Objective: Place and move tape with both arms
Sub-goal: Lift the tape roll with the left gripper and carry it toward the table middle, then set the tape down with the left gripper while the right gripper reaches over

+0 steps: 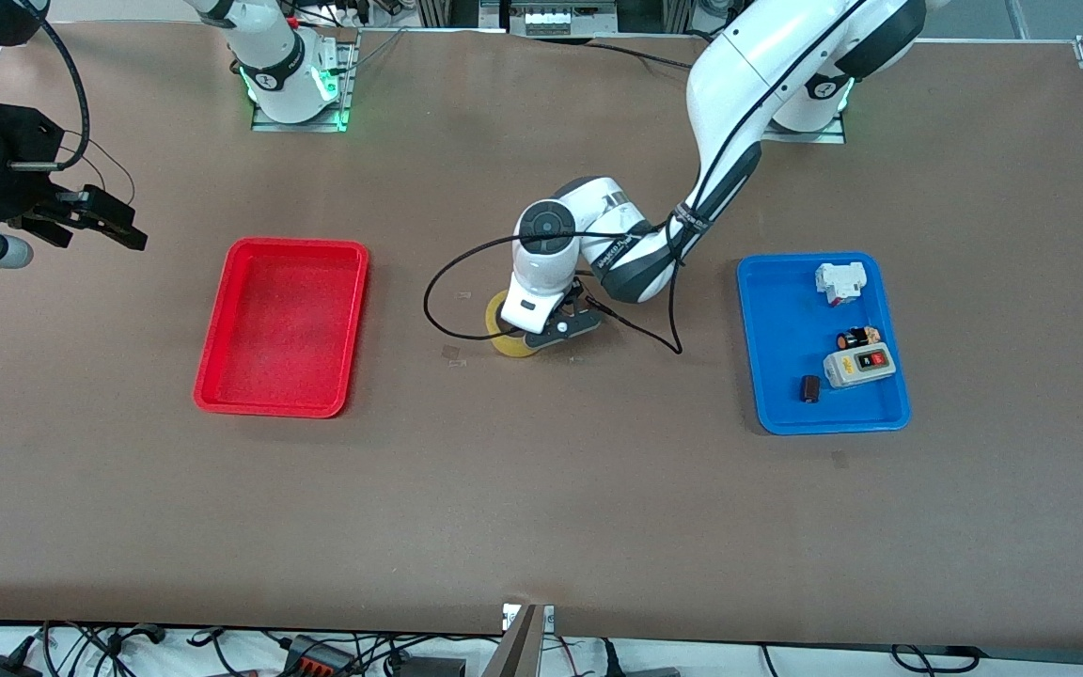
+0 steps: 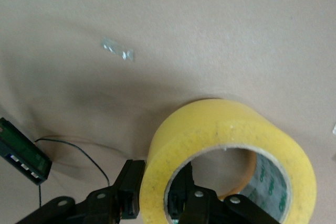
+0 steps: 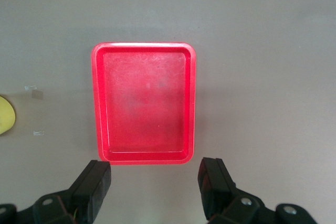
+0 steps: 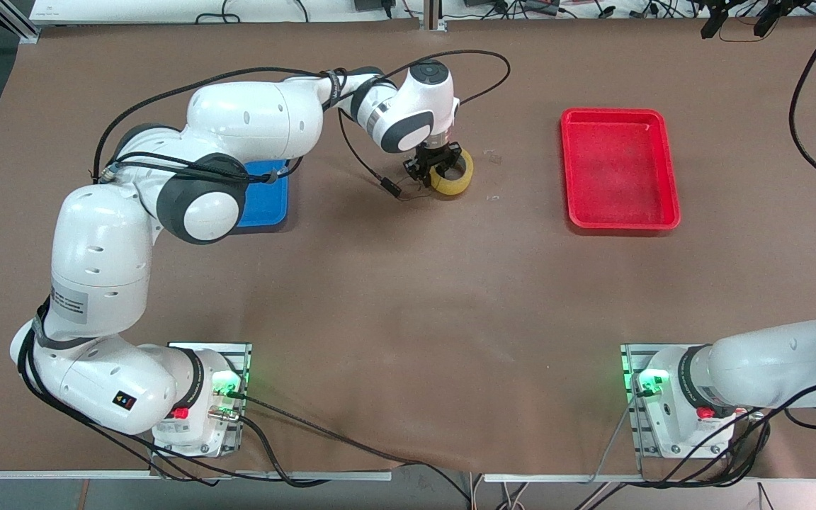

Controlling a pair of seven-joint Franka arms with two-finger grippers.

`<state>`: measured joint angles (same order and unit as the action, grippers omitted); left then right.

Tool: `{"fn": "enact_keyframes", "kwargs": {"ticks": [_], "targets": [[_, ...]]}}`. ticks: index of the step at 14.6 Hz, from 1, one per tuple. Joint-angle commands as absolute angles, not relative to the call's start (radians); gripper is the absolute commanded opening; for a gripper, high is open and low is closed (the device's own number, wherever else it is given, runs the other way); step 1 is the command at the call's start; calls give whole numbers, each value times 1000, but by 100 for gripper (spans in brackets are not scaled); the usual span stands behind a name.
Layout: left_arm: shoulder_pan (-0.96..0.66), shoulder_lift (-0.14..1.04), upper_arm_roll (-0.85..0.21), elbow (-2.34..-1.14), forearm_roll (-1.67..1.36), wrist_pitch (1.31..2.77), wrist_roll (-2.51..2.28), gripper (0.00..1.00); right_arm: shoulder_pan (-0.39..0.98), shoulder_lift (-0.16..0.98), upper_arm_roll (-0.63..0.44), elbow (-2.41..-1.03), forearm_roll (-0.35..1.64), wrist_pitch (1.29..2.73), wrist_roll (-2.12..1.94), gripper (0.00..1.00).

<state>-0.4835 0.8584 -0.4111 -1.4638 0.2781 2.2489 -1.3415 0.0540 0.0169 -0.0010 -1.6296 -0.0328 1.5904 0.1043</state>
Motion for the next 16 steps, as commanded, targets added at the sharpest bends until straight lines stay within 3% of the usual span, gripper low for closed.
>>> {"fn": "enact_keyframes", "kwargs": {"ticks": [1,2,4,8,16], "targets": [[-500,865,-403,-1427,302,2229,-1362,71,57,11,3,-1628,-25,1591,110,98],[-500,865,-402,-1427,304,2229,-1362,84,64,9,3,-1628,-23,1591,110,98],[-499,862,-402,-1427,304,2227,-1361,99,69,9,3,-1628,-23,1591,110,98],[-473,824,-402,-1427,313,2201,-1356,100,109,21,3,-1631,-21,1612,123,98],[-282,626,-426,-1445,295,1945,-1152,100,359,152,3,-1663,-21,1799,392,98]]}}
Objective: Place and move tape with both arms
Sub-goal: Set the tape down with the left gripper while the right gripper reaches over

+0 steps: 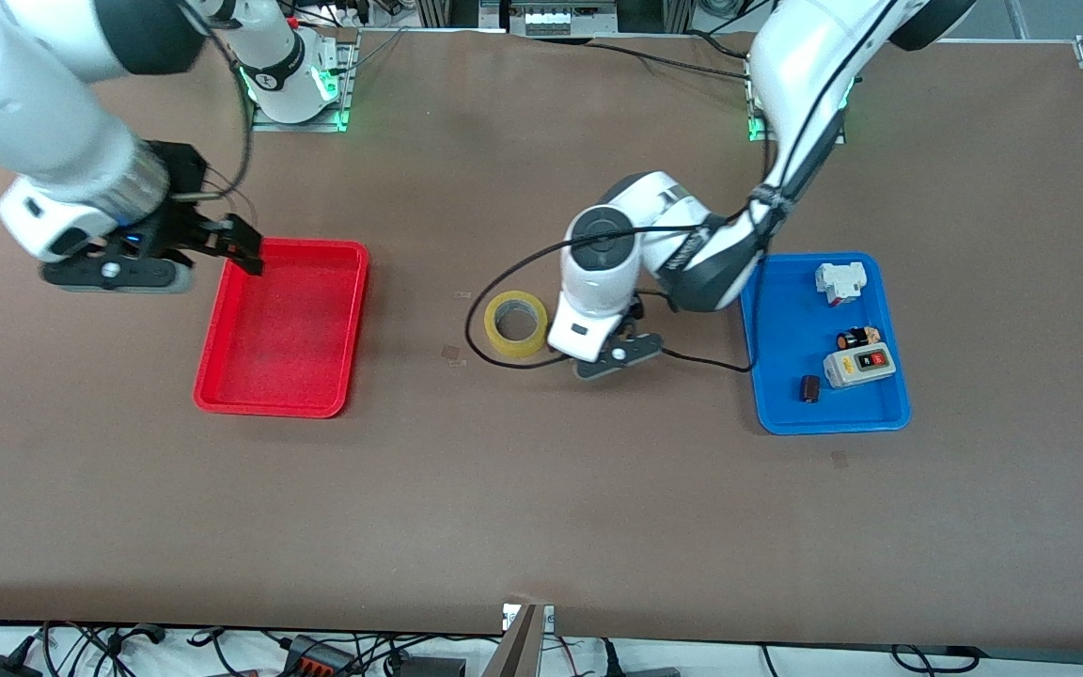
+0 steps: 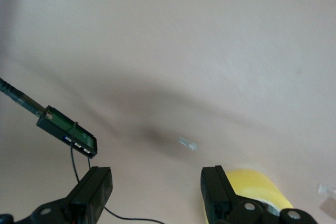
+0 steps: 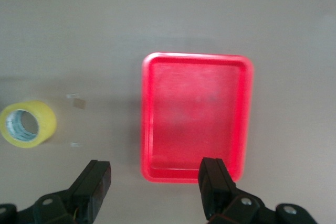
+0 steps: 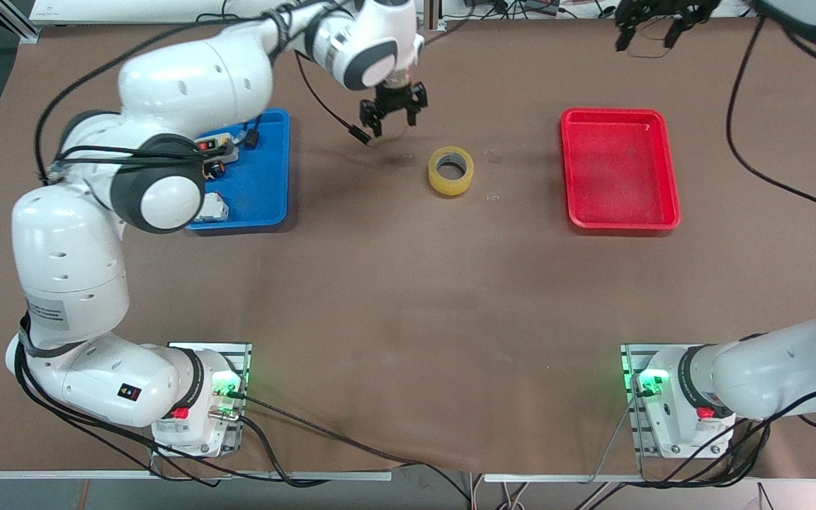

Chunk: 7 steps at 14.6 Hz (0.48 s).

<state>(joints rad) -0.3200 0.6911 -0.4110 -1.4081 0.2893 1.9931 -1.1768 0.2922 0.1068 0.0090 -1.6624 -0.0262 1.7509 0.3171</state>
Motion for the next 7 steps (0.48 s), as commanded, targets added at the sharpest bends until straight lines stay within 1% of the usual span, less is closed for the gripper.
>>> {"fn": "enact_keyframes", "kwargs": {"ticks": [1,2,5,7], "targets": [[-247,614,-445,-1443,295,1922,-1141,100,386,187,3,-1661,-21,1834,420,98],[-200,600,-480,-1443,293,1908,-1111,100,415,218,3,-1661,-21,1868,440,98],[-25,557,-599,-1442,295,1792,-996,100,509,316,3,-1661,-21,1951,514,98],[44,529,-624,-1436,296,1709,-947,100,561,377,3,-1661,-21,1989,570,98]]}}
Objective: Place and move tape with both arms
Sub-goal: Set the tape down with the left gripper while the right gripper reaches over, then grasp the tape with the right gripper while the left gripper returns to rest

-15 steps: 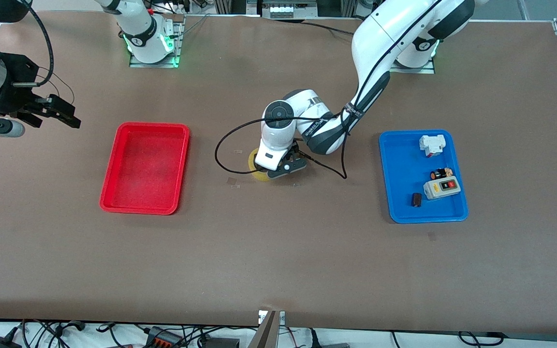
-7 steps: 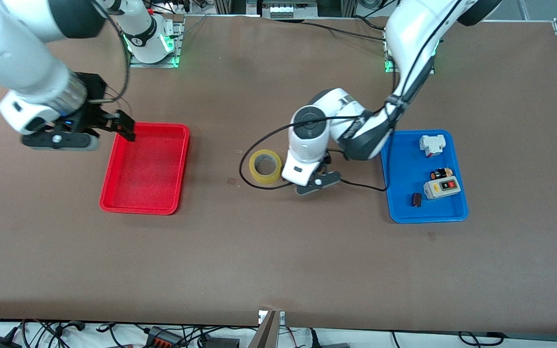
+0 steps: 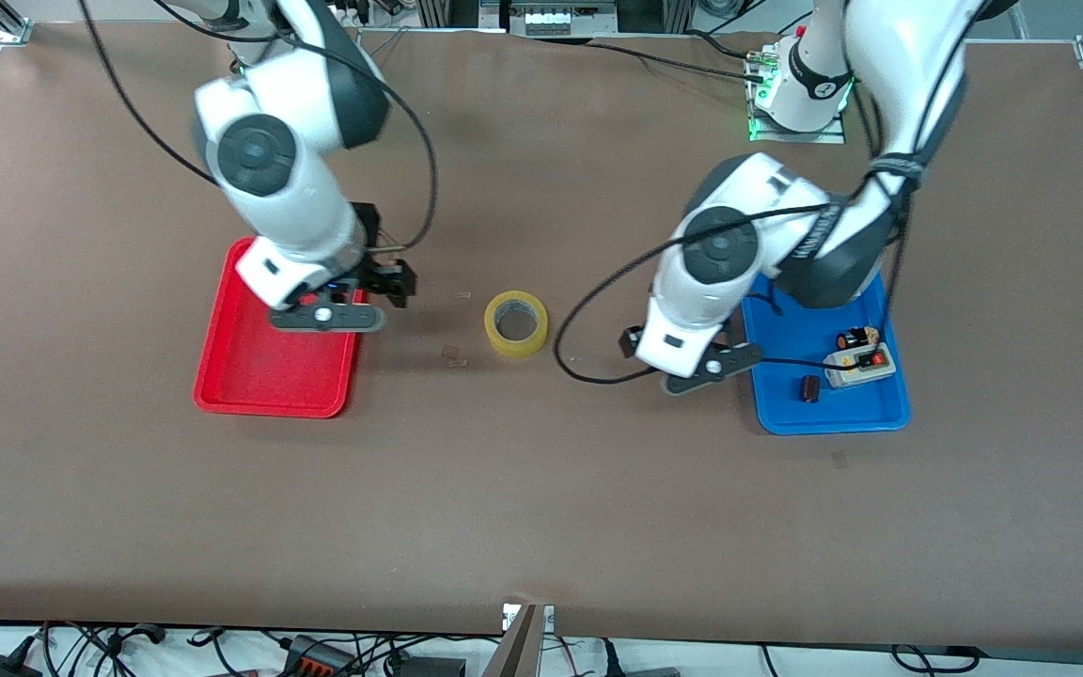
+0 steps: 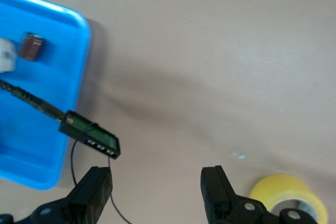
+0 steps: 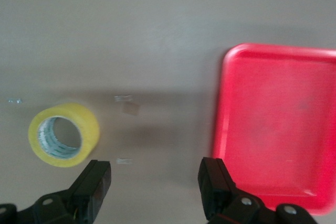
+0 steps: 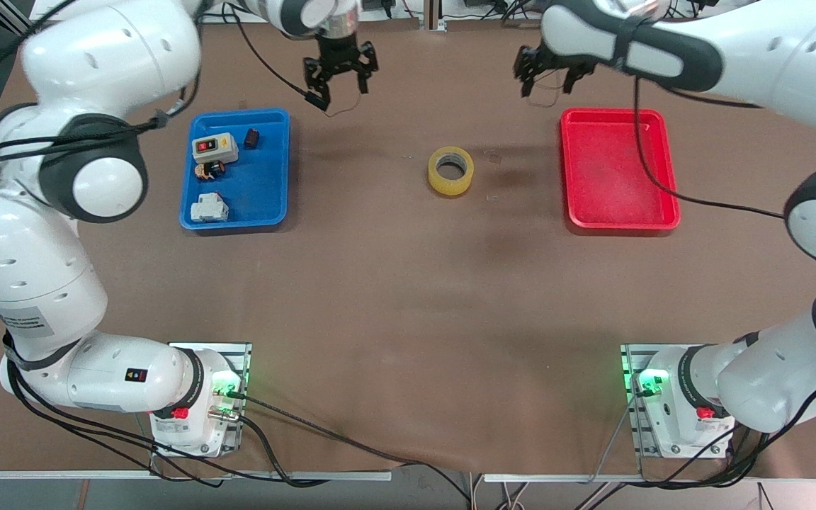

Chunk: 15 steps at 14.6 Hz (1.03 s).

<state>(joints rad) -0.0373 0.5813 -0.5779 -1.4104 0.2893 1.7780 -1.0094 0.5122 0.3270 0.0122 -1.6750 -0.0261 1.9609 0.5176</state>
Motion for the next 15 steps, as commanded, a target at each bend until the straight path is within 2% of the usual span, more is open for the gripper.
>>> {"fn": "enact_keyframes", "kwargs": {"ticks": [1,9,12,15], "targets": [[63,520,-623,-1434,298,1691,-933,100,581,403,3,-1661,-21,2009,586,98],[149,482,-608,-1433,308,1680,-834,100,676,601,3,-1661,-21,2244,676,98],[144,407,-500,-1445,231,1671,-678,100,695,638,3,-1661,-20,2287,678,98],[69,318,-272,-1442,74,1625,-444,100,707,672,3,-1661,-20,2331,680,98]]}}
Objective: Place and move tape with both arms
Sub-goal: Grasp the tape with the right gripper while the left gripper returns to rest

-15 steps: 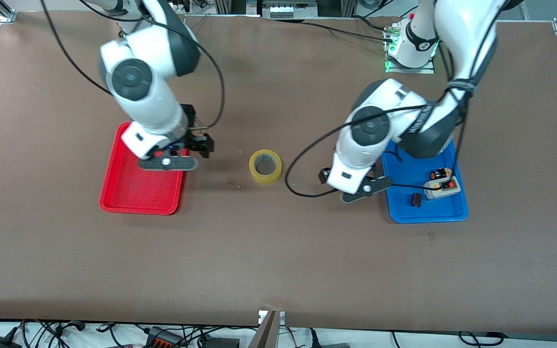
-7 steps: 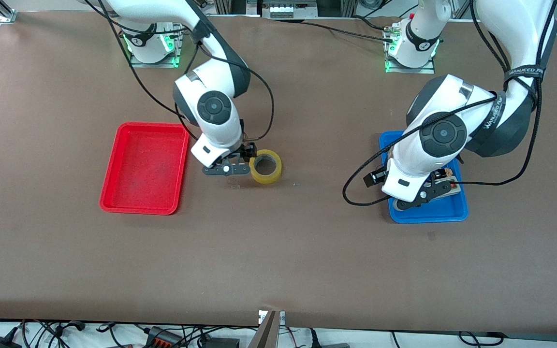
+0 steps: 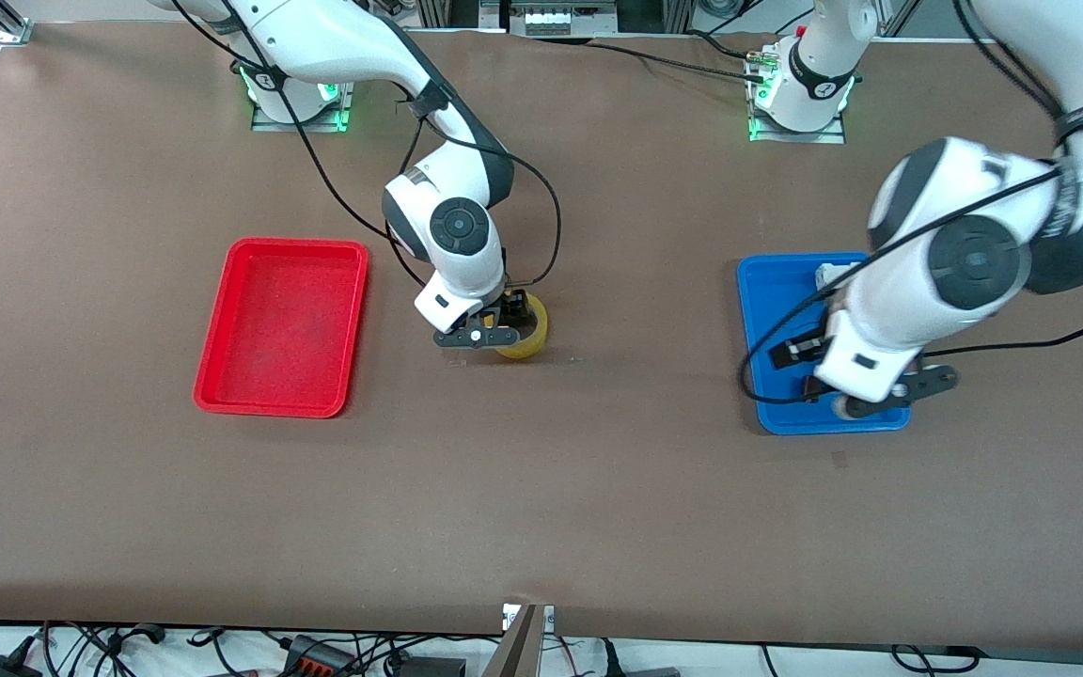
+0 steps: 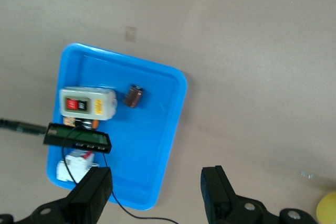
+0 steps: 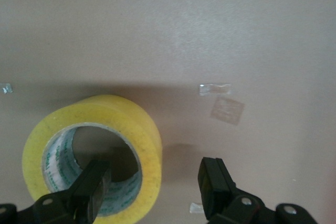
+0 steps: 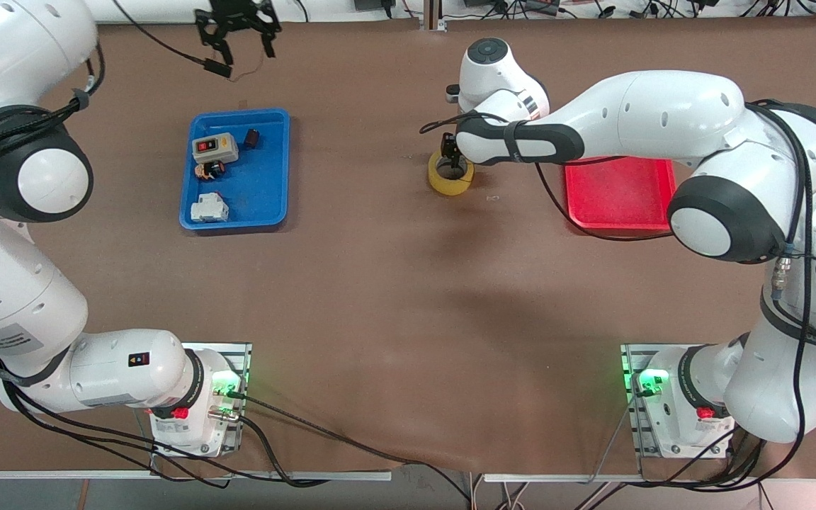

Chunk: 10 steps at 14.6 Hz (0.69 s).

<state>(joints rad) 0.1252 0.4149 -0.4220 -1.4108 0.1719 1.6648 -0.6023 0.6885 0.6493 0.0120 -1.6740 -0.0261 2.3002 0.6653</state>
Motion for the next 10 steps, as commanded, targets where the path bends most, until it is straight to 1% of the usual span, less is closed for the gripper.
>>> {"fn": "enact_keyframes", "kwargs": {"ticks": [1,3,5,8,9,10], "targets": [[30,290,-191,-1442,37,1603,-358,100,707,678,3,-1661,-20,2345,692,98],[-12,238,-77,-1443,-7,1566,-223,100,710,695,3,-1661,-21,2349,696,97],[-12,184,-42,-1447,-34,1536,-140,100,712,698,3,-1663,-21,2349,695,93],[-14,129,-32,-1448,-31,1494,-118,100,712,706,3,-1661,-21,2352,695,90],[-21,120,-32,-1456,-31,1487,-118,100,710,706,3,-1661,-21,2352,695,81],[-38,114,-32,-1469,-31,1485,-117,100,710,706,3,-1661,-21,2352,695,61]]}}
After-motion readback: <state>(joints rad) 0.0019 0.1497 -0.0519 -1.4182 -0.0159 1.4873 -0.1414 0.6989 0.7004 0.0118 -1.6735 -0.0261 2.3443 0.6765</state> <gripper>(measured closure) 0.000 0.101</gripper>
